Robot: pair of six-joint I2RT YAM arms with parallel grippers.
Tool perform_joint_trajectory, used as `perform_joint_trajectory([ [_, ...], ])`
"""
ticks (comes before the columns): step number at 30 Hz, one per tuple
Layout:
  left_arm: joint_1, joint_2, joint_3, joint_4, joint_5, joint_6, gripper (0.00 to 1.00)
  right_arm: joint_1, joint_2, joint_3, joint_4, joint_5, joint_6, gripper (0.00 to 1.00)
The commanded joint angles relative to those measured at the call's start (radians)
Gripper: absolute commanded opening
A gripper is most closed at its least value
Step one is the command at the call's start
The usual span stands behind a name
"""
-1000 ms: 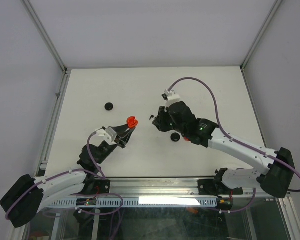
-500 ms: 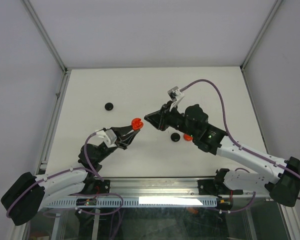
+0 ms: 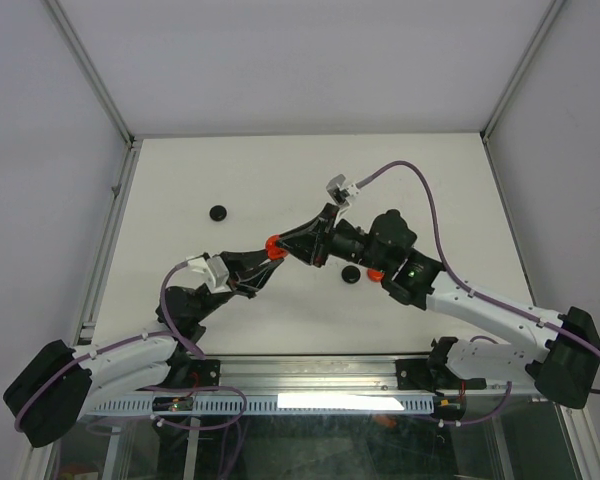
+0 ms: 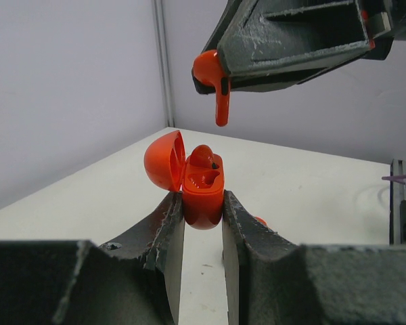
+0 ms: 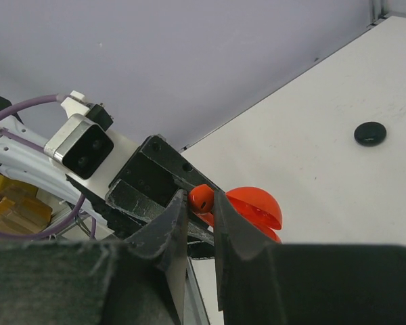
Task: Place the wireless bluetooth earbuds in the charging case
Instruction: Place the earbud in the charging case.
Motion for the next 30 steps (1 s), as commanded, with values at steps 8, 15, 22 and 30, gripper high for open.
perform_joint_trajectory([
  [8,-0.012,-0.006,0.028,0.116,0.023,-0.087,0.00,0.021,0.030,0.001,0.060,-0.022,-0.016,0.03],
  [15,-0.011,-0.018,0.027,0.113,0.017,-0.091,0.00,0.024,0.019,-0.008,0.032,-0.005,-0.029,0.02],
  [22,-0.011,-0.019,0.027,0.115,0.016,-0.095,0.00,0.028,0.019,-0.013,0.021,-0.005,-0.029,0.02],
  [30,-0.012,-0.017,0.029,0.120,0.022,-0.096,0.00,0.034,0.015,-0.015,0.010,-0.005,-0.029,0.02],
])
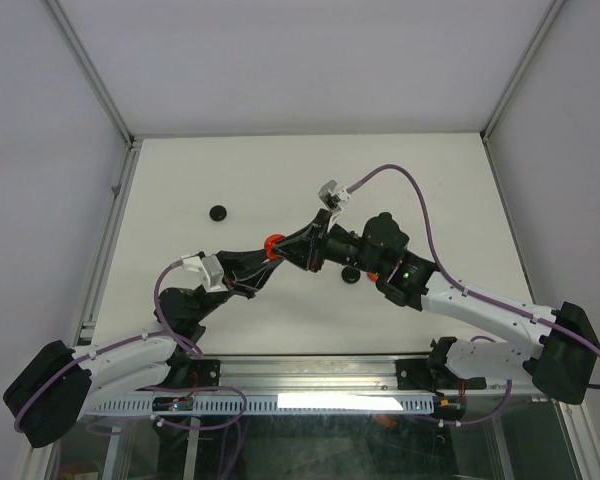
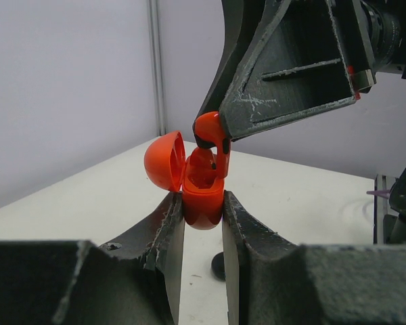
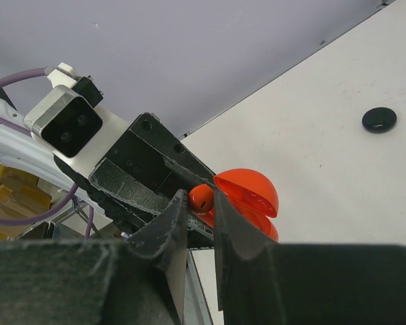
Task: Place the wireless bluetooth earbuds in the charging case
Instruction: Place the earbud in the charging case.
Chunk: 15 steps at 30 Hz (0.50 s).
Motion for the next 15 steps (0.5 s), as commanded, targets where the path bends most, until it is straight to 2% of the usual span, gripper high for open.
perform_joint_trajectory([
  [1,-0.011,-0.019,0.030,0.080,0.024,-0.030,0.00,0.010,-0.023,-0.003,0.001,0.006,-0.019,0.02],
  [15,-0.012,-0.006,0.033,0.082,0.055,-0.029,0.00,0.010,-0.066,-0.045,0.038,0.006,-0.019,0.02],
])
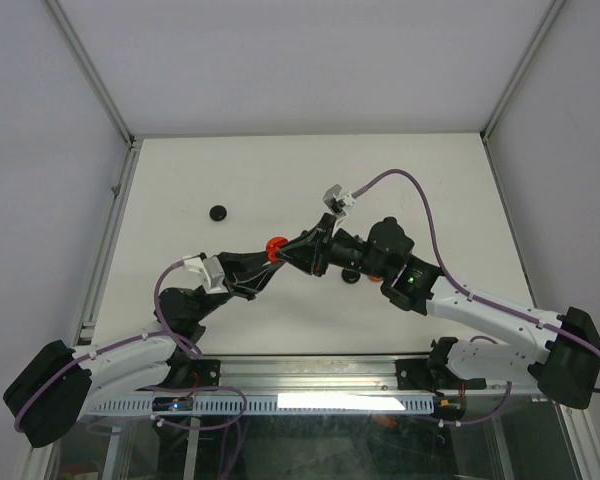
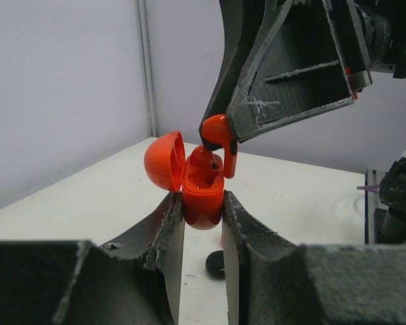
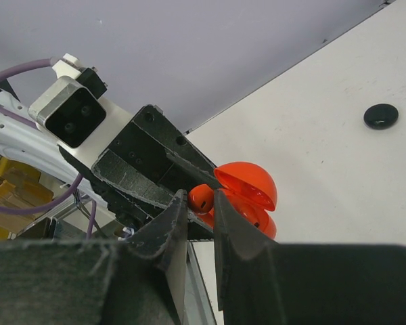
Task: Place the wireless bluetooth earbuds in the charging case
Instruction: Place the earbud in the charging case.
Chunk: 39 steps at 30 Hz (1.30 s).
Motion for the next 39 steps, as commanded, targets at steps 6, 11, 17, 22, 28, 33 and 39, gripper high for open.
perform_joint_trajectory([
  [6,-0.012,-0.011,0.034,0.088,0.013,-0.031,0.00,0.006,-0.013,-0.003,0.028,0.006,-0.019,0.02],
  [11,-0.012,-0.009,0.036,0.072,0.021,-0.026,0.00,0.005,-0.011,-0.005,0.059,0.006,-0.019,0.02],
  [17,-0.011,0.017,0.027,0.071,0.011,-0.020,0.00,0.005,-0.035,0.002,0.086,0.006,-0.019,0.02],
  [22,-0.012,0.033,0.028,0.088,0.017,-0.024,0.00,0.005,-0.045,-0.001,0.098,0.006,-0.019,0.02],
  [28,-0.011,0.019,0.028,0.089,0.022,-0.028,0.00,0.005,-0.020,-0.007,0.096,0.006,-0.019,0.02],
  [33,-0.012,-0.001,0.026,0.085,0.022,-0.028,0.00,0.005,-0.005,-0.012,0.100,0.006,-0.019,0.02],
  [39,-0.011,-0.011,0.026,0.086,0.030,-0.032,0.00,0.005,-0.002,-0.021,0.101,0.006,-0.019,0.02],
])
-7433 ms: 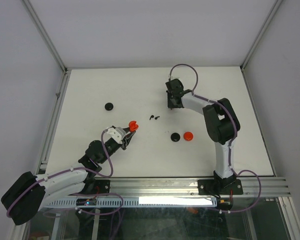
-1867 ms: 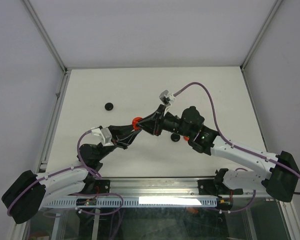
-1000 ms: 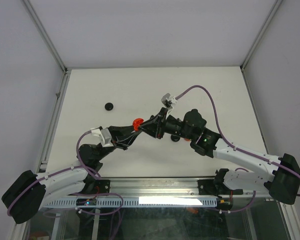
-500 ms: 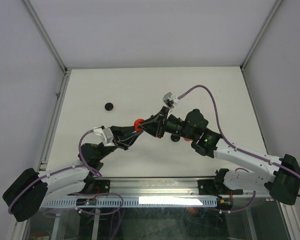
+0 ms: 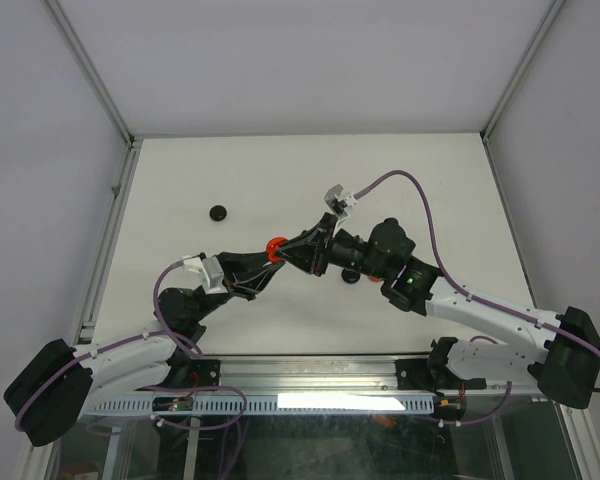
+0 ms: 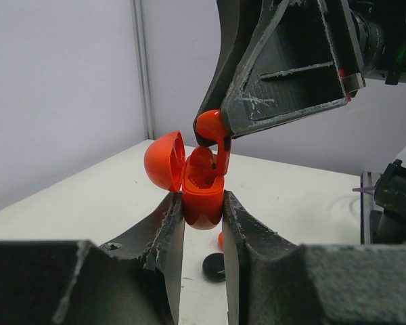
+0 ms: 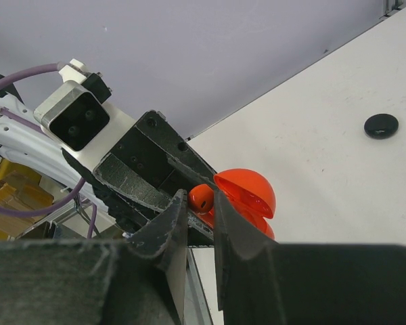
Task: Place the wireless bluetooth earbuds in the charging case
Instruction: Place the earbud in the charging case.
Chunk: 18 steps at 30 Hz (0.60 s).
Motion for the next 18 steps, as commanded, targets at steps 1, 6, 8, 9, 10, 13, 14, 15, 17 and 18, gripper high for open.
perform_joint_trajectory([
  [1,-0.012,-0.021,0.028,0.062,0.024,-0.020,0.00,0.005,0.000,-0.007,0.060,0.006,-0.017,0.02],
  [6,-0.011,-0.020,0.029,0.059,0.030,-0.021,0.00,0.005,0.002,-0.002,0.059,0.006,-0.017,0.02],
  [8,-0.011,-0.018,0.032,0.055,0.037,-0.021,0.00,0.005,0.002,0.000,0.060,0.006,-0.017,0.02],
  [9,-0.012,-0.016,0.034,0.054,0.040,-0.020,0.00,0.005,0.003,0.002,0.060,0.006,-0.017,0.02],
  [10,-0.013,-0.013,0.035,0.055,0.041,-0.020,0.00,0.005,0.004,0.003,0.059,0.006,-0.017,0.02],
  [13,-0.011,-0.007,0.035,0.063,0.042,-0.024,0.00,0.005,0.009,0.009,0.049,0.006,-0.017,0.02],
  [14,-0.012,-0.006,0.035,0.066,0.041,-0.024,0.00,0.005,0.011,0.010,0.046,0.006,-0.017,0.02],
  [15,-0.012,-0.006,0.036,0.067,0.040,-0.024,0.00,0.005,0.011,0.011,0.045,0.006,-0.017,0.02],
  [17,-0.012,-0.007,0.036,0.071,0.033,-0.024,0.00,0.005,0.014,0.012,0.043,0.006,-0.017,0.02],
  [18,-0.012,-0.009,0.037,0.072,0.032,-0.024,0.00,0.005,0.015,0.012,0.040,0.006,-0.017,0.02],
])
